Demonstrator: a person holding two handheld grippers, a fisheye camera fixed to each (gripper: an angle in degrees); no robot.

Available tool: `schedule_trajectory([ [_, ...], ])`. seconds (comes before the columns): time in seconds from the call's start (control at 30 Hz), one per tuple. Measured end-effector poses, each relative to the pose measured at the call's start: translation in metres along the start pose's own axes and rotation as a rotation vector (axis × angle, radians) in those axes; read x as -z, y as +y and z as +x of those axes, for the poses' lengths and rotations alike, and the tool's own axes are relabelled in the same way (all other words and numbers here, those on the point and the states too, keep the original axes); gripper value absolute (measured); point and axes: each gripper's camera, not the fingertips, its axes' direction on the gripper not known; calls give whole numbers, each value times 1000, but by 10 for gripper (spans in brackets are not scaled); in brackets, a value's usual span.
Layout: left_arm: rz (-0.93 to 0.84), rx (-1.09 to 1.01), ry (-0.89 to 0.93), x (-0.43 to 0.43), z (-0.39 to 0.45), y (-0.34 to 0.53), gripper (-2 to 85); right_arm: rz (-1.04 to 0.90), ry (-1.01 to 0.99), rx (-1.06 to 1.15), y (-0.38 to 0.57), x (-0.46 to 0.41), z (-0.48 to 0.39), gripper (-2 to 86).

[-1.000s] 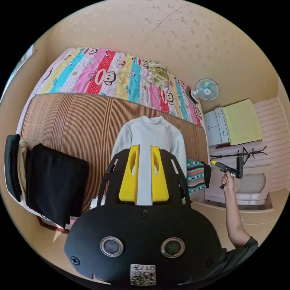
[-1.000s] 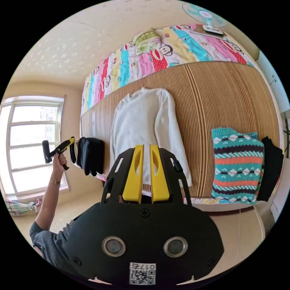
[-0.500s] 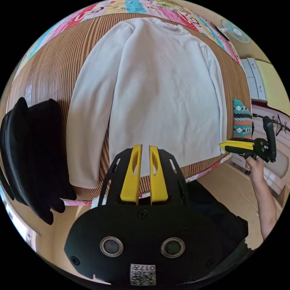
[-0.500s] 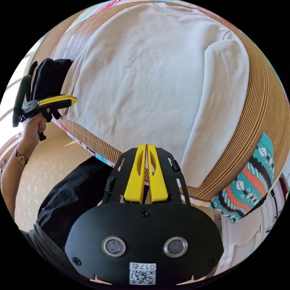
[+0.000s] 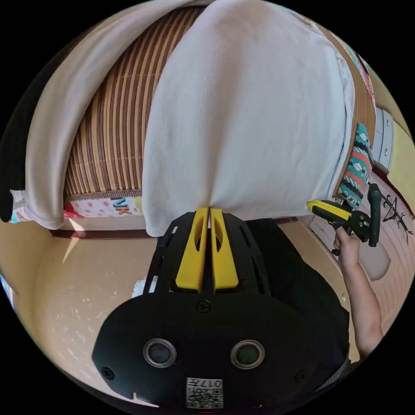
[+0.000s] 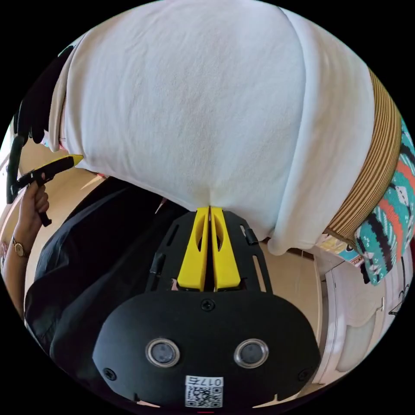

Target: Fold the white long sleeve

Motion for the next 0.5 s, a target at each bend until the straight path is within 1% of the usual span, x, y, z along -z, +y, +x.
schedule_trajectory([
  [0.03, 24, 23, 38, 4, -10, 5, 7, -4, -48, -14, 7, 1, 9, 5],
  [0.07, 99, 97, 159, 15, -38, 16, 16, 9, -98, -28, 15, 4, 18, 6],
  [0.1, 192, 209, 337, 26, -73, 29, 28, 14, -124, -37, 19, 5, 23, 6],
  [0.13, 243, 279, 441, 30, -92, 35, 40, 20, -176, -62, 26, 8, 34, 6],
  [0.2, 458, 546, 884, 27, -163, 64, 80, 25, -246, -115, 37, 11, 52, 6],
  [0.23, 508, 609, 976, 24, -178, 70, 88, 32, -283, -148, 45, 14, 64, 6],
  [0.27, 593, 734, 1110, 16, -203, 81, 99, 39, -310, -180, 52, 17, 76, 6],
  [0.3, 657, 839, 1184, 11, -223, 89, 106, 42, -321, -195, 55, 18, 82, 6],
  [0.4, 751, 1034, 1265, -1, -258, 101, 108, 49, -353, -269, 73, 26, 107, 5],
  [0.43, 768, 1060, 1283, -3, -263, 102, 105, 56, -363, -293, 80, 31, 115, 5],
  [0.5, 778, 1149, 1385, -17, -279, 100, 84, 77, -377, -316, 91, 40, 125, 4],
])
